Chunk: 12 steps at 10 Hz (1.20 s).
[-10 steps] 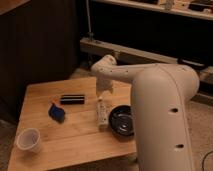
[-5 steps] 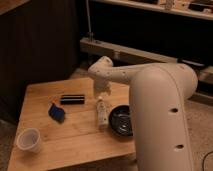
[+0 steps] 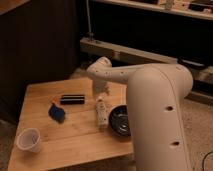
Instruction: Stand the bottle upright
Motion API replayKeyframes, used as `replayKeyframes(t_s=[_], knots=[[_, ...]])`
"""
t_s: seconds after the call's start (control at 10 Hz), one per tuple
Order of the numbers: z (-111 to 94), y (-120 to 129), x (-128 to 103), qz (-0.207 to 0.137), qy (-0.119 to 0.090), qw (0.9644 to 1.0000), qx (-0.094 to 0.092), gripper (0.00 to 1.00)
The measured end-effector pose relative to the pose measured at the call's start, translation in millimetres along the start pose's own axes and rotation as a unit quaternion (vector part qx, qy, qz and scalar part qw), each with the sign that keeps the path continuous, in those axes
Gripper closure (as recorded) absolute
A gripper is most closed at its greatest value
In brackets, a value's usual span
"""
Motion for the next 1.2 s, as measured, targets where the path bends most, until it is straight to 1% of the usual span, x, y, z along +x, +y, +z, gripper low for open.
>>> replayKeyframes(t_s=[0.2,0.3,0.4,0.5,0.6,0.7,0.9,1.0,1.2], knots=[[-0.1,1.3,-0.8,0.001,0.000,1.0000,-0.001,0.40],[-1.1,3.4,-0.2,0.013,0.005,0.9999,0.003,0.40],[-1.4,9.4,0.6,0.042,0.012,0.9990,0.010,0.40],[-2.4,12.9,1.1,0.071,0.018,0.9971,0.021,0.40],[-1.8,13.4,2.1,0.081,0.022,0.9960,0.031,0.40],[-1.6,12.5,4.0,0.086,0.026,0.9951,0.041,0.40],[-2.6,9.1,7.4,0.085,0.029,0.9948,0.049,0.40],[-2.6,7.0,9.1,0.082,0.028,0.9951,0.048,0.40],[0.4,-10.2,16.0,0.070,0.022,0.9962,0.047,0.40]])
